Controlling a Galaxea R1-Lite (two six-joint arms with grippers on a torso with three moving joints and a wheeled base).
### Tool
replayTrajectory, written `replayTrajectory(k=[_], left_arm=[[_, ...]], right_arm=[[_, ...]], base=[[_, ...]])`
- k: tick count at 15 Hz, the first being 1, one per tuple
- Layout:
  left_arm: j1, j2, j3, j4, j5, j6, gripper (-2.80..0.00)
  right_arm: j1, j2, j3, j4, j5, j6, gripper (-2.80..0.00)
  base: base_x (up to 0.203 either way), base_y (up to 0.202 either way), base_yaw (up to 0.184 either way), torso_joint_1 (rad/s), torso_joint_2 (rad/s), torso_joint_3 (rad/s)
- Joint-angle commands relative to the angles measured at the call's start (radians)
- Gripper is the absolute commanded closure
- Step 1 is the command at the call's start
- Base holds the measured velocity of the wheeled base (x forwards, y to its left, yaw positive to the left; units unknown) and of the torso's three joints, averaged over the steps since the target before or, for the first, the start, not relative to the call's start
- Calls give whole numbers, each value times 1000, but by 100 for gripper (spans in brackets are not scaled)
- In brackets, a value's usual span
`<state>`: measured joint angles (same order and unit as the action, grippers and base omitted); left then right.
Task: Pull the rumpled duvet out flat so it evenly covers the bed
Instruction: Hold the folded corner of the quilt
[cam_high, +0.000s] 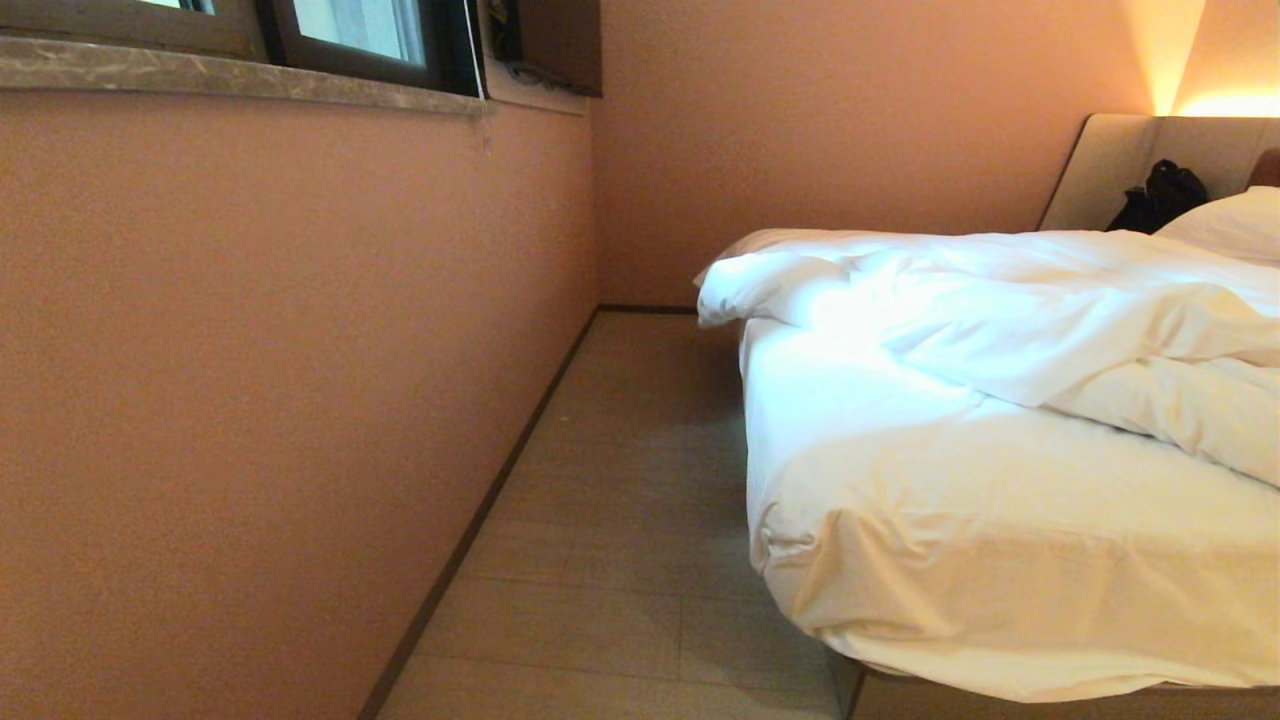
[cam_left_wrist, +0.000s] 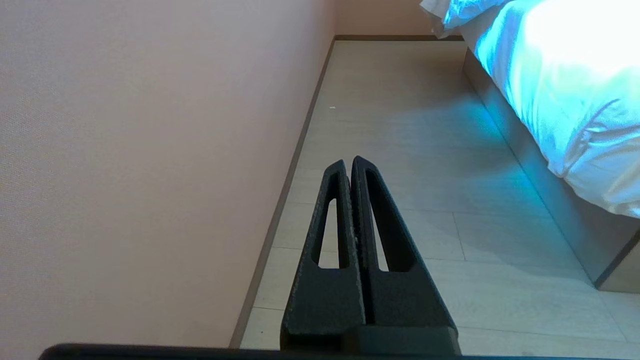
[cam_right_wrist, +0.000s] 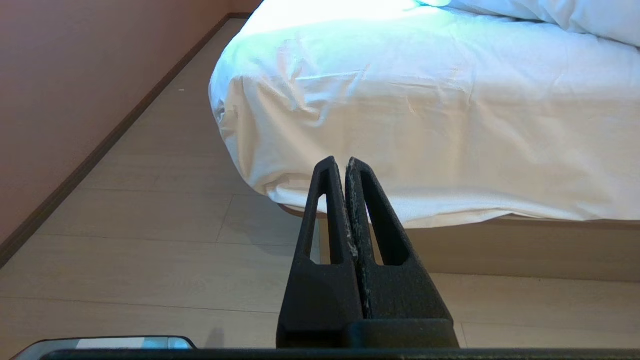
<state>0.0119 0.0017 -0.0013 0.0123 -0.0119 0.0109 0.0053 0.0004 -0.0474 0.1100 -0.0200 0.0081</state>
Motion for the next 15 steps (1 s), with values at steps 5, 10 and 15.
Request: replayTrajectory(k=[5, 10, 15], left_arm=[[0, 0, 1, 3, 0, 4, 0], [0, 0, 0, 9, 0, 29, 0], [0, -2, 0, 3, 1, 4, 0]], right_arm=[[1, 0, 0, 0, 0, 0, 0], [1, 1, 0, 0, 0, 0, 0], [1, 1, 14, -33, -1, -5, 0]], base=[[0, 0, 0, 0, 0, 0], [0, 0, 0, 0, 0, 0], [0, 0, 0, 0, 0, 0]])
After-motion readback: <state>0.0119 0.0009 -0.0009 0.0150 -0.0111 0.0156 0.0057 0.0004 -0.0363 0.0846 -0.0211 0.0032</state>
